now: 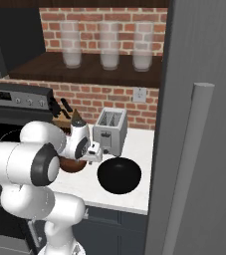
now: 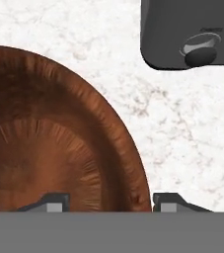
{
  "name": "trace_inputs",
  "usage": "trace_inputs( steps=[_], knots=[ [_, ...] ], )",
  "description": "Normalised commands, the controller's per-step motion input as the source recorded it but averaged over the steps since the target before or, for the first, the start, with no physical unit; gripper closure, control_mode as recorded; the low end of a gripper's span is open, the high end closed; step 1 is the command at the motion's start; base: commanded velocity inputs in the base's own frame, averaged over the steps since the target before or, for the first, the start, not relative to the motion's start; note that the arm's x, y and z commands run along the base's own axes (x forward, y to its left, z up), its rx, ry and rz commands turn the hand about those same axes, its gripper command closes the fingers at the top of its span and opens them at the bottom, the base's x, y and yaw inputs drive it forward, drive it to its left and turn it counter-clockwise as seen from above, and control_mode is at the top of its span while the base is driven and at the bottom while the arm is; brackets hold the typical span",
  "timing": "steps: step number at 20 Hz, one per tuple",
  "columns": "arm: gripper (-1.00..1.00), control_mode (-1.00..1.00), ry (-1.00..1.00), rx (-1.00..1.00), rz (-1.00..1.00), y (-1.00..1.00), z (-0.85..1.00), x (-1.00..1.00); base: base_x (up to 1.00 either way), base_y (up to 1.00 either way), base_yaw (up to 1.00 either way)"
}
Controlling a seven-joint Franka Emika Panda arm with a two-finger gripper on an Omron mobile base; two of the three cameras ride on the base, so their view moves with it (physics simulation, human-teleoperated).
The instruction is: Pick up the bowls on the counter and stack them on top of one another in the open cabinet. Place the smaller bowl on top of the larger bowl.
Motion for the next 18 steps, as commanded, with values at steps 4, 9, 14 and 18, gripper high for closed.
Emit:
trace_inputs(
  steps=[4, 9, 14, 18],
  knots=[
    [1.0, -1.0, 0.0, 0.0, 0.0, 0.0, 0.0, 0.0, 0.0, 0.0, 0.0],
    [1.0, -1.0, -0.02, 0.0, -0.01, 0.0, 0.1, 0.0, 0.0, 0.0, 0.0],
    [1.0, -1.0, -0.07, 0.01, -0.1, -0.1, 0.43, -0.11, 0.0, 0.0, 0.0],
    [1.0, -1.0, -0.03, 0.05, -0.13, -0.57, 0.48, -0.52, 0.0, 0.0, 0.0]
  ],
)
